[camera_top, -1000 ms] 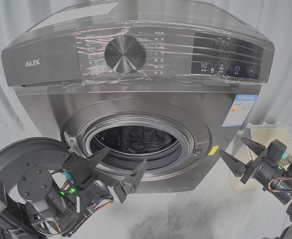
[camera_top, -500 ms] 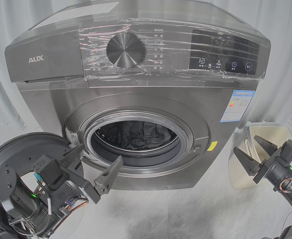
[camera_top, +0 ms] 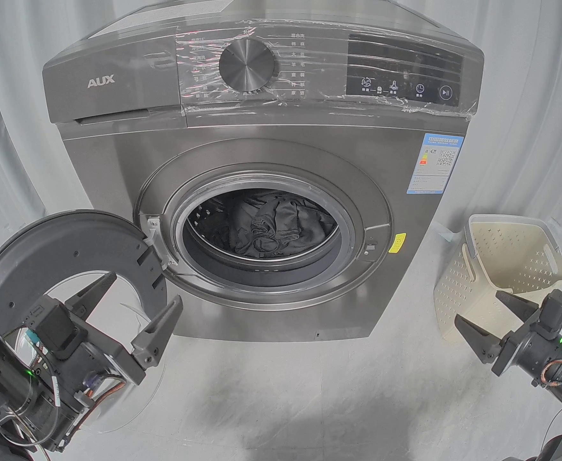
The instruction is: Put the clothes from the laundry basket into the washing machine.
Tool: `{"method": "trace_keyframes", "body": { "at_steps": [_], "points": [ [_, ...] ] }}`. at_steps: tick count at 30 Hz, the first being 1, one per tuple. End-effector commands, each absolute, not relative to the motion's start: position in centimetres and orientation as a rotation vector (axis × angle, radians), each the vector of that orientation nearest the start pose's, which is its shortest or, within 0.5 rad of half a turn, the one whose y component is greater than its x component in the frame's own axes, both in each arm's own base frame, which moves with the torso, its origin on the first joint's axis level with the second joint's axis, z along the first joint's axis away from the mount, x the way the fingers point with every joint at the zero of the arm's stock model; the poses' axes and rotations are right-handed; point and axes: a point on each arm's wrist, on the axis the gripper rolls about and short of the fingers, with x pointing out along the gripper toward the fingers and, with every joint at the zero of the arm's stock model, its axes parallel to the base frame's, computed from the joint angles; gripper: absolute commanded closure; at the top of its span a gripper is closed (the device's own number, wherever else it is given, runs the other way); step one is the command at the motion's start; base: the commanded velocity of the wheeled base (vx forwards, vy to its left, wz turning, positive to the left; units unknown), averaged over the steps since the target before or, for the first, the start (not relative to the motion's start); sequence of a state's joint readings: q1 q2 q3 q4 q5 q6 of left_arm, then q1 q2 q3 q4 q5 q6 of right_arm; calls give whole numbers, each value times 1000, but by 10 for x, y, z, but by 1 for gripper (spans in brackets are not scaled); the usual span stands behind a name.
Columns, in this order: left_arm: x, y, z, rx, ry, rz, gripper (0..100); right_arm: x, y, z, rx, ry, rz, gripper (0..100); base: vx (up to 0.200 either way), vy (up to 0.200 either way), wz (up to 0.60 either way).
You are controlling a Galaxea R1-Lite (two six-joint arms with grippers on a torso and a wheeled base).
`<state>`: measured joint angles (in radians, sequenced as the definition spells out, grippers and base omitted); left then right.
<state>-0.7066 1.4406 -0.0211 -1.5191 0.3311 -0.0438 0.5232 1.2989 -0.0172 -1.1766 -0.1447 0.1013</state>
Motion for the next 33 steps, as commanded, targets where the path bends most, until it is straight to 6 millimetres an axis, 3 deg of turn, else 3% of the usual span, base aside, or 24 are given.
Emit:
{"method": "trace_keyframes", "body": {
  "at_steps": [1, 5, 6, 12, 18, 27, 33],
  "points": [
    [114, -79, 157, -110, -134, -339, 0, 97, 51, 137, 75, 102, 366, 0, -200, 0, 0],
    [109, -72, 161, -113, -154, -321, 0, 90, 46, 139, 80, 86, 352, 0, -200, 0, 0],
    [100, -61, 165, -112, -171, -294, 0, 79, 36, 141, 85, 54, 314, 0, -200, 0, 0],
    [75, -44, 164, -92, -158, -295, 0, 68, 25, 142, 60, 18, 247, 0, 0, 0, 0],
    [45, -17, 147, -83, -94, -204, 0, 46, 8, 137, 61, -12, 111, 0, 0, 0, 0],
    [29, -4, 140, -94, -115, -72, 0, 17, 0, 130, 64, -104, 47, 0, 0, 0, 0],
    [19, 2, 138, -82, -159, 28, 0, -12, -1, 103, 42, -108, 51, 0, 0, 0, 0]
  ]
}}
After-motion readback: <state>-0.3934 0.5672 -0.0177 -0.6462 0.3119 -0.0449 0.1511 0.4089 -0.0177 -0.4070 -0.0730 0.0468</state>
